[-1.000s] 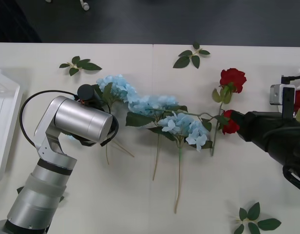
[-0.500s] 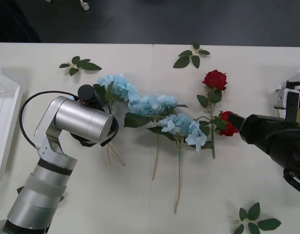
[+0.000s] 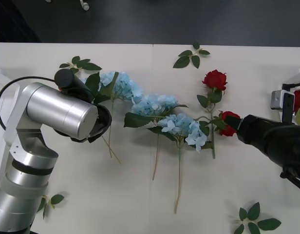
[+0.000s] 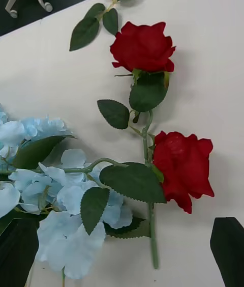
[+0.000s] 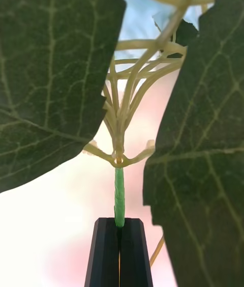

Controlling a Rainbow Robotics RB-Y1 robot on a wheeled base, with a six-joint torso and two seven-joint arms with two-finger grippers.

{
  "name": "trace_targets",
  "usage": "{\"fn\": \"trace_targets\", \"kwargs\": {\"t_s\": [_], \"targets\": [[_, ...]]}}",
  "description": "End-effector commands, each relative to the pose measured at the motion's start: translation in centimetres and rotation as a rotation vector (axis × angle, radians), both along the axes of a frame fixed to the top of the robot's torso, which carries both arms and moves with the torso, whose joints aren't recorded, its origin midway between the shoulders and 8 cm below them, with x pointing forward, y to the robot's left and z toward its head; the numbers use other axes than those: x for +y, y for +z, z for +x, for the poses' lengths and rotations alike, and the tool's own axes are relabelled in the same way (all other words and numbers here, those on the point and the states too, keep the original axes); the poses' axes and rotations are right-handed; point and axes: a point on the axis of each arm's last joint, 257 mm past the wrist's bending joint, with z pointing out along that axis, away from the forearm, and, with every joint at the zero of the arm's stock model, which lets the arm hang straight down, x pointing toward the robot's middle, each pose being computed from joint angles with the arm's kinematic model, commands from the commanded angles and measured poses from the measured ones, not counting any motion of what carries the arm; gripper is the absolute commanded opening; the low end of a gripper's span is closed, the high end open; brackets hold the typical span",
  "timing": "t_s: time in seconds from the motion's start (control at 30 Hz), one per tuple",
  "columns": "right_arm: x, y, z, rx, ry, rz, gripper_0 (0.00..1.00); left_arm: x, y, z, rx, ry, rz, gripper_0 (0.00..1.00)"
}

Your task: Put the red flowers into the right box and the blue flowers into the left box

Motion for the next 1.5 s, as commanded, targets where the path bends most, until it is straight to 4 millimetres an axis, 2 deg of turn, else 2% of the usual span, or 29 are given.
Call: {"fn": "trace_targets", "kwargs": {"t_s": [0.03,0.17,0.4,0.53,0.63,0.83,1.0,1.07,1.13,1.17,1.23,1.33,1.5], "targets": [[0.0,1.6,1.2,0.016,-0.005,0.008,1.00,0.2,3.0,-1.3,-0.093,-0.034,-0.006,0.00],[0.4,2.2,2.0,0.043,-0.012,0.044,1.00,0.0,5.6,-1.9,-0.187,-0.066,-0.020,0.00],[1.2,2.6,4.2,0.136,-0.056,0.179,1.00,0.0,12.7,-2.7,-0.478,-0.107,-0.105,0.00],[1.3,2.7,4.7,0.207,-0.087,0.215,1.00,1.5,14.2,-3.4,-0.517,-0.119,-0.115,0.00],[1.5,2.6,5.1,0.285,-0.131,0.283,1.00,3.9,14.8,-4.0,-0.522,-0.125,-0.083,0.00],[2.6,3.1,6.2,0.405,-0.240,0.466,1.00,10.5,16.4,-4.5,-0.519,-0.067,-0.043,0.00],[3.2,3.0,6.5,0.516,-0.357,0.629,1.00,17.4,17.4,-4.9,-0.475,0.028,-0.007,0.00],[3.3,2.8,6.4,0.543,-0.387,0.652,1.00,19.4,17.6,-4.9,-0.468,0.063,-0.001,0.00],[3.5,2.4,6.3,0.584,-0.431,0.687,1.00,22.3,17.8,-4.8,-0.461,0.103,0.016,0.00],[4.0,2.2,6.2,0.611,-0.453,0.720,1.00,24.2,17.8,-4.7,-0.453,0.125,0.037,0.00],[4.6,1.7,6.3,0.650,-0.494,0.765,1.00,26.5,17.7,-4.5,-0.437,0.148,0.062,0.00],[5.4,0.9,6.4,0.708,-0.549,0.816,1.00,31.0,17.4,-3.9,-0.410,0.198,0.107,0.00],[6.3,-0.1,6.9,0.793,-0.637,0.879,1.00,36.5,16.5,-2.9,-0.368,0.241,0.153,0.00]]}}
